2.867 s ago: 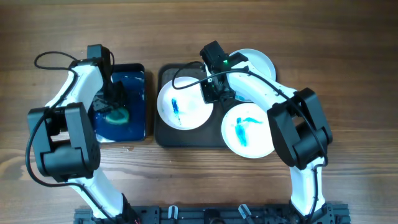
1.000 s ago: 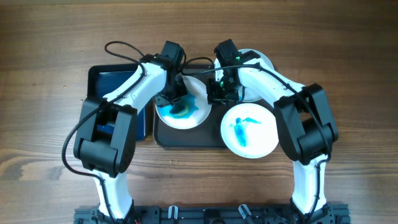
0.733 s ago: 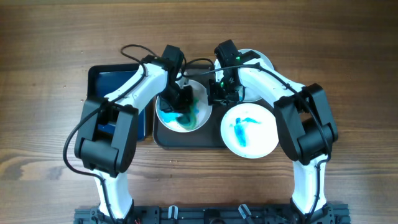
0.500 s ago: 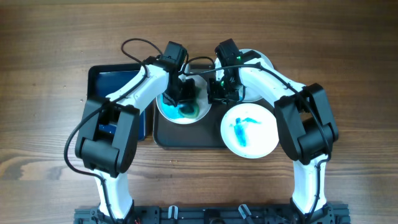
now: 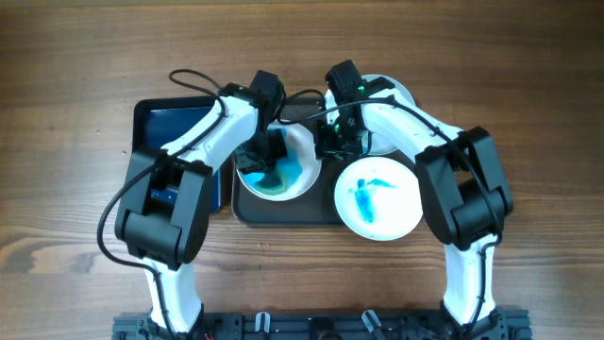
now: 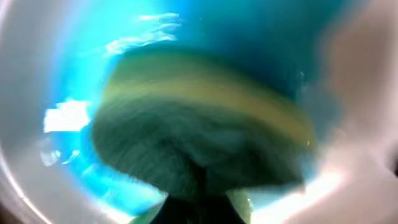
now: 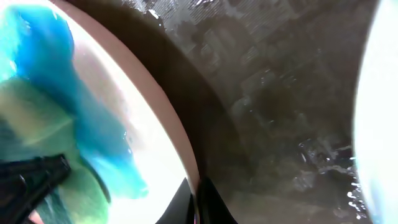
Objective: Clean dirty plates on tray and stack at the side
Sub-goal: 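Scrub the held plate with the sponge in the left gripper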
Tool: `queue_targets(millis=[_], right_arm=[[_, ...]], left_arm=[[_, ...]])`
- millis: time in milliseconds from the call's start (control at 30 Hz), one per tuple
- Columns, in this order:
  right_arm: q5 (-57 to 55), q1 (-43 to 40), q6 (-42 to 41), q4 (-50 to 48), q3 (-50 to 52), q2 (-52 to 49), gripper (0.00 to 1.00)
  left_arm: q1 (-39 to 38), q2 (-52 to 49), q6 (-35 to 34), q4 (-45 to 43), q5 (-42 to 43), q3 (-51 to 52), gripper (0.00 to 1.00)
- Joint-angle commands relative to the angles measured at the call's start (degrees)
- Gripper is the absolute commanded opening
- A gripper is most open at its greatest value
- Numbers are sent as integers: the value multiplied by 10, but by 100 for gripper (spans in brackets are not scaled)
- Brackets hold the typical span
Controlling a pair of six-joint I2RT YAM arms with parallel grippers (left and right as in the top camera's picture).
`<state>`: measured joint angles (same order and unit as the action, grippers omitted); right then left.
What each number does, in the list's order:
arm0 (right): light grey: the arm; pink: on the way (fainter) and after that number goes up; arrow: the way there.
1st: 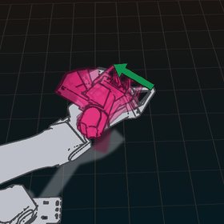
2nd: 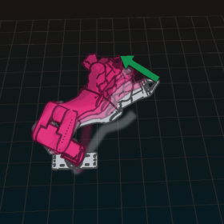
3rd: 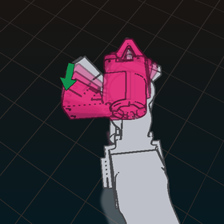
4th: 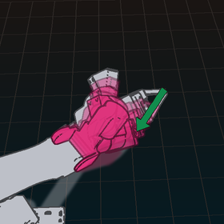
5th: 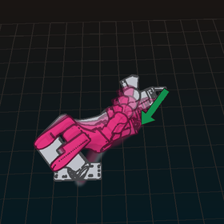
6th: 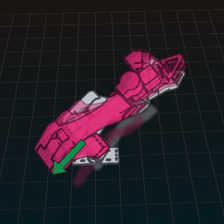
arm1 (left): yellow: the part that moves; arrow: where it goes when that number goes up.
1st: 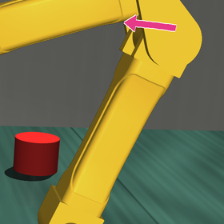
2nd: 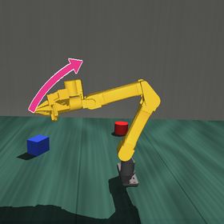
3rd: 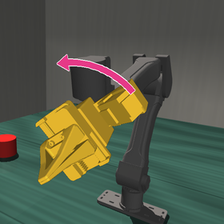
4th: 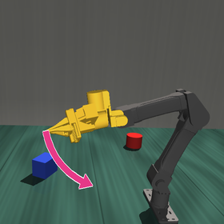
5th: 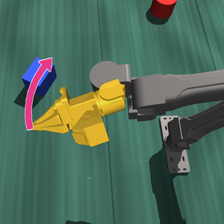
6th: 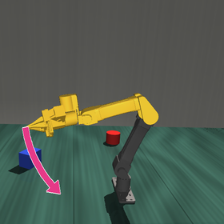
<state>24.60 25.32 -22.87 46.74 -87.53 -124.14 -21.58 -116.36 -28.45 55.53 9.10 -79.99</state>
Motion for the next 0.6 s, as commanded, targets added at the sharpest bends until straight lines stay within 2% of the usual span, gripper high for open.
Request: queue_targets(millis=[0,67,100,267,367,400,467,567], right_arm=[[8,1,2,0,3,-11,4],[8,1,3,0,3,-11,4],[8,1,2,0,3,-11,4],[7,1,2,0,3,-11,4],[8,1,2,0,3,-11,4],[8,1,2,0,3,-11,4],[7,1,2,-2,3,-11,4],[8,1,2,-3,3,-11,4]], left_arm=[[-10,-12,153,-48,218,14,4],[-9,-12,151,-86,211,14,4],[-6,-12,120,-115,175,14,4],[7,-12,-12,-138,-76,14,4],[9,-12,-104,-97,-241,14,4],[9,-12,-138,-76,-272,14,4],[10,-12,-179,-37,-280,14,4],[7,-12,-178,-4,-199,14,4]])
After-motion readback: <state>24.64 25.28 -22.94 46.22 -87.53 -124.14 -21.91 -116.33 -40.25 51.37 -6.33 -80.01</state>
